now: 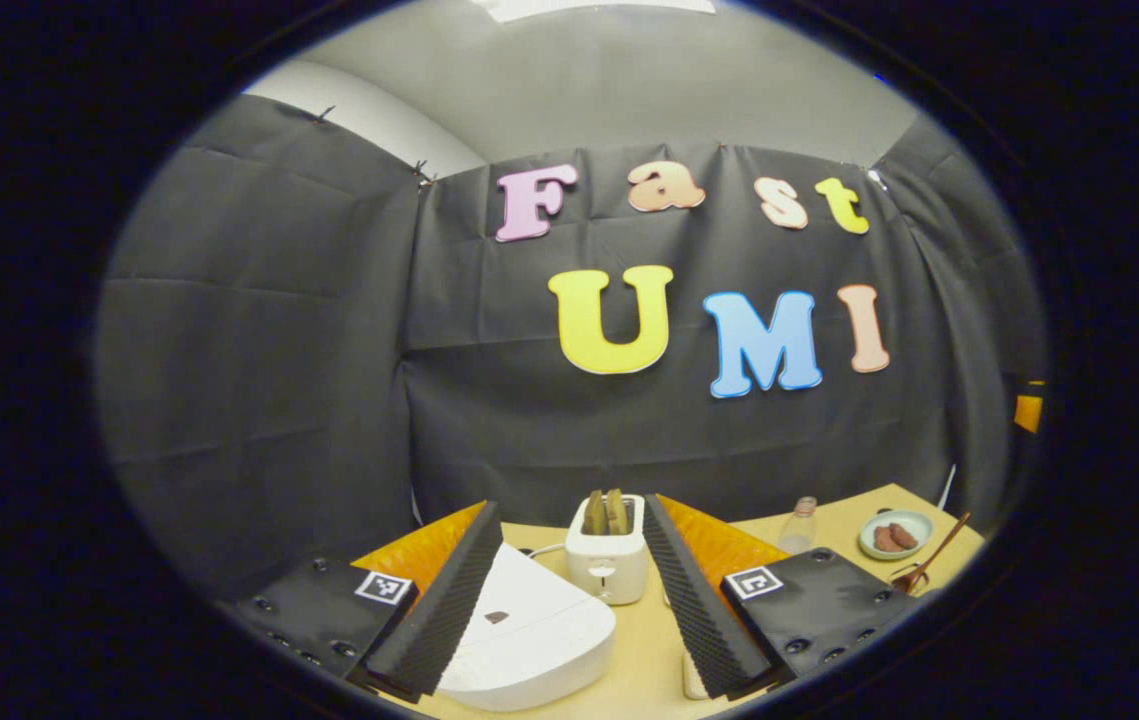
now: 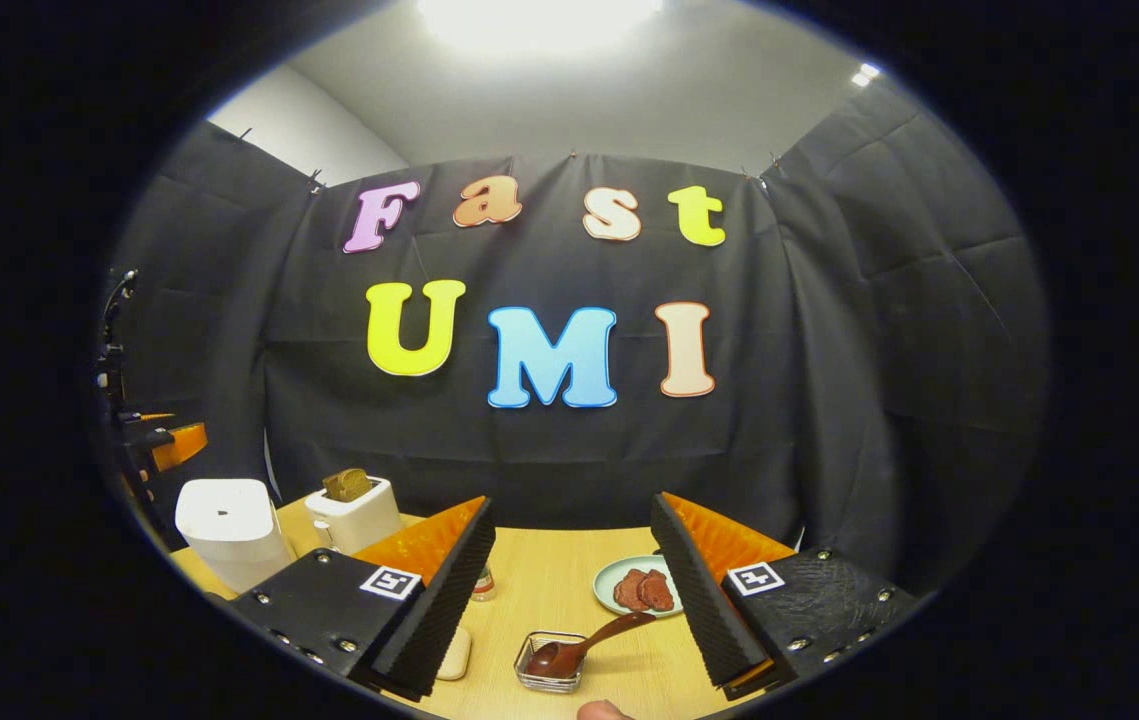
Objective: Close the left gripper, press the button to open the rice cooker; take a wooden spoon from the chopstick holder with the right hand, scoop a spoonful of rice and pour it into the rice cooker, then put the wooden spoon back into the chopstick holder.
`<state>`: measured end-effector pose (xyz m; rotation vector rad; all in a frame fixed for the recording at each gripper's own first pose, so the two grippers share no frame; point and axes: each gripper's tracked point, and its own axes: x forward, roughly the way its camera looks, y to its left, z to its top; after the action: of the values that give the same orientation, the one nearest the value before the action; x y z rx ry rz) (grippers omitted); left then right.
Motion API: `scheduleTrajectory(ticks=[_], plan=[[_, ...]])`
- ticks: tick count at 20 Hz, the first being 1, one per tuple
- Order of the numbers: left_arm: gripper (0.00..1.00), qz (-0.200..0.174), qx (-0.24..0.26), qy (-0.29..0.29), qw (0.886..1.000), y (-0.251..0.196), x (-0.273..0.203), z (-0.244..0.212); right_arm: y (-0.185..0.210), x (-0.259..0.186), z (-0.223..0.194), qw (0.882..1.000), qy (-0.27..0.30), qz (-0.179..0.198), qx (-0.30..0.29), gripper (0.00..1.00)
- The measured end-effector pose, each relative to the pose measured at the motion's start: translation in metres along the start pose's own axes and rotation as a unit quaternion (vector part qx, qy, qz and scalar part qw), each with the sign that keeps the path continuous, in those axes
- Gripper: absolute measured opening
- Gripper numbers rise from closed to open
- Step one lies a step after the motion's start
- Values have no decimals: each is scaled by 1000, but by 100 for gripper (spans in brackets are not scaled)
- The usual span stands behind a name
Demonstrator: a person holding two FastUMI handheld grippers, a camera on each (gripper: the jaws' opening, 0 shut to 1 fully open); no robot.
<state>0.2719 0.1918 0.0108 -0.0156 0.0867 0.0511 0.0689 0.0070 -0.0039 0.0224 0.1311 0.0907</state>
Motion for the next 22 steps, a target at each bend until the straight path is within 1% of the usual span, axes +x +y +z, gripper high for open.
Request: scheduleTrajectory(ticks=[2, 5, 7, 11, 12, 15, 18, 22], plan=[[99, -13, -3, -14, 1000, -11, -17, 11, 8, -3, 9, 1000, -18, 3, 1, 96], [98, -19, -3, -35, 999, -20, -57, 29, 16, -10, 5, 999, -32, 0, 7, 96], [98, -21, -7, -47, 999, -24, -76, 30, 24, -18, 2, 999, -36, 1, 14, 96], [99, -29, -6, -62, 998, -28, -91, 31, 34, -20, -4, 999, -32, 9, 12, 95], [98, -27, -6, -64, 998, -28, -92, 30, 38, -21, -4, 999, -31, 13, 15, 95], [99, -20, -7, -64, 998, -26, -97, 27, 46, -20, 1, 999, -41, 19, 18, 95], [98, -21, -5, -62, 998, -26, -99, 26, 56, -24, -1, 999, -42, 27, 19, 96], [99, -16, 0, -71, 997, -24, -106, 33, 60, -25, 5, 998, -45, 34, 17, 95]])
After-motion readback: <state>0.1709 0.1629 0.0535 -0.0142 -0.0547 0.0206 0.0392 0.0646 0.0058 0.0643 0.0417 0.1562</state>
